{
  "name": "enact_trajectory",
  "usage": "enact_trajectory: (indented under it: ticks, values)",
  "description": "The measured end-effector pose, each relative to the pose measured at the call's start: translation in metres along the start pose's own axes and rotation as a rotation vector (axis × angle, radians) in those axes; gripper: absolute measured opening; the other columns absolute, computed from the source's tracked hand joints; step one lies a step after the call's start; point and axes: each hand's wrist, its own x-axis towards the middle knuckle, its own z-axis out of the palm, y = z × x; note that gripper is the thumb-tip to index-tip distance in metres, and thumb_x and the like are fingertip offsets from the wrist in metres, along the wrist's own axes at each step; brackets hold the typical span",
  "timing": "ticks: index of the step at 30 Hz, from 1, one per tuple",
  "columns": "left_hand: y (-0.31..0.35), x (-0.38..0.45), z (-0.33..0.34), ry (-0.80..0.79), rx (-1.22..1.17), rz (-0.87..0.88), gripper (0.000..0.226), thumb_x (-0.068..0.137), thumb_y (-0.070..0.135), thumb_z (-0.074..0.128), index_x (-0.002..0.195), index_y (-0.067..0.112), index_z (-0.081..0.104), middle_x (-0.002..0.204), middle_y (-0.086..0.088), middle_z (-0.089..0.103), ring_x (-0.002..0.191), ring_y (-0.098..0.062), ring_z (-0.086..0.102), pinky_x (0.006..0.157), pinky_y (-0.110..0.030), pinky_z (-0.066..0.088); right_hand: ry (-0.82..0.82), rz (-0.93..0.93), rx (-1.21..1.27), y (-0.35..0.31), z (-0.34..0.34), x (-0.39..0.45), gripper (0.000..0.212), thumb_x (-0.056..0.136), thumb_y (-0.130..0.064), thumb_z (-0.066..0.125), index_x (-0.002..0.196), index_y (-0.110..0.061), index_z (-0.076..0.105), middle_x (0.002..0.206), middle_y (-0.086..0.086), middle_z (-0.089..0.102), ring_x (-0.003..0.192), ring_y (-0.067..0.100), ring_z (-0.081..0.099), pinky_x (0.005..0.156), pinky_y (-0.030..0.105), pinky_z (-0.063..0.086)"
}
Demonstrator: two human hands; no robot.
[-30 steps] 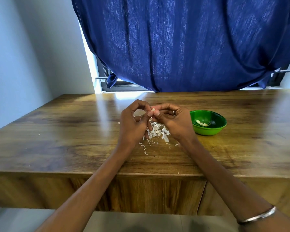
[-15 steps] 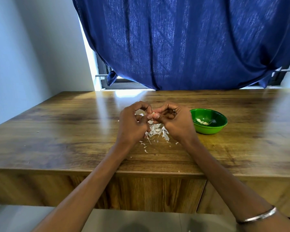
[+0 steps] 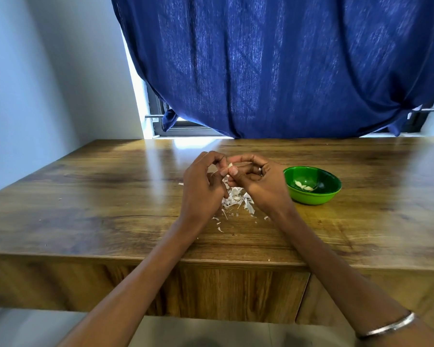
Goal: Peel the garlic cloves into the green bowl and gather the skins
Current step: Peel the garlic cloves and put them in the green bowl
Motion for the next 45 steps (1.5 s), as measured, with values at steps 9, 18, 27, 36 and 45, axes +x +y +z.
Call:
enact_trajectory:
  ticks: [9, 18, 27, 36, 45]
  values:
    - [0.0008, -0.0010, 0.0000, 0.047, 0.003, 0.059, 0.021, 0.088, -0.010, 0.063, 0.091, 0.010, 0.062, 0.093, 0.001, 0.061, 0.060, -0.022, 0.064, 0.044, -0.025, 0.047, 0.026, 0.007, -0.007, -0.0012, 0.0007, 0.0002, 0.016, 0.089, 0.000, 0.072, 0.105, 0.000, 0.073, 0.093, 0.015, 0.077, 0.077, 0.019, 0.076, 0.071, 0.024, 0.060]
    - [0.0033, -0.0037, -0.0003, 0.152, 0.128, 0.168, 0.016, 0.085, -0.008, 0.070, 0.092, 0.006, 0.067, 0.090, 0.004, 0.068, 0.063, -0.017, 0.063, 0.055, -0.039, 0.052, 0.040, -0.032, -0.009, -0.0042, 0.0023, -0.0024, 0.009, 0.090, -0.002, 0.072, 0.095, -0.009, 0.072, 0.085, 0.003, 0.077, 0.075, 0.016, 0.075, 0.067, 0.021, 0.058]
    - [0.0090, -0.0037, 0.0000, 0.169, -0.025, 0.062, 0.020, 0.091, 0.005, 0.076, 0.101, 0.015, 0.062, 0.095, 0.004, 0.070, 0.063, -0.011, 0.067, 0.052, -0.019, 0.049, 0.095, -0.050, 0.006, 0.0012, 0.0000, 0.0000, 0.010, 0.089, -0.002, 0.074, 0.098, -0.004, 0.071, 0.090, 0.008, 0.078, 0.083, 0.022, 0.076, 0.075, 0.033, 0.062]
    - [0.0029, -0.0024, 0.0008, 0.120, -0.019, 0.020, 0.011, 0.093, 0.009, 0.072, 0.099, 0.017, 0.076, 0.094, 0.011, 0.075, 0.066, -0.011, 0.070, 0.058, -0.021, 0.048, 0.089, -0.040, -0.023, 0.0042, -0.0021, 0.0020, 0.019, 0.088, -0.004, 0.075, 0.107, -0.004, 0.075, 0.099, 0.005, 0.078, 0.088, 0.018, 0.076, 0.078, 0.029, 0.062]
    - [0.0051, -0.0035, 0.0021, 0.098, 0.015, 0.043, 0.012, 0.092, 0.004, 0.070, 0.096, 0.015, 0.075, 0.091, 0.016, 0.070, 0.069, -0.013, 0.068, 0.058, -0.044, 0.056, 0.152, -0.047, -0.096, 0.0017, -0.0030, 0.0003, 0.015, 0.082, -0.011, 0.082, 0.095, -0.008, 0.076, 0.086, 0.005, 0.078, 0.076, 0.015, 0.075, 0.067, 0.022, 0.059]
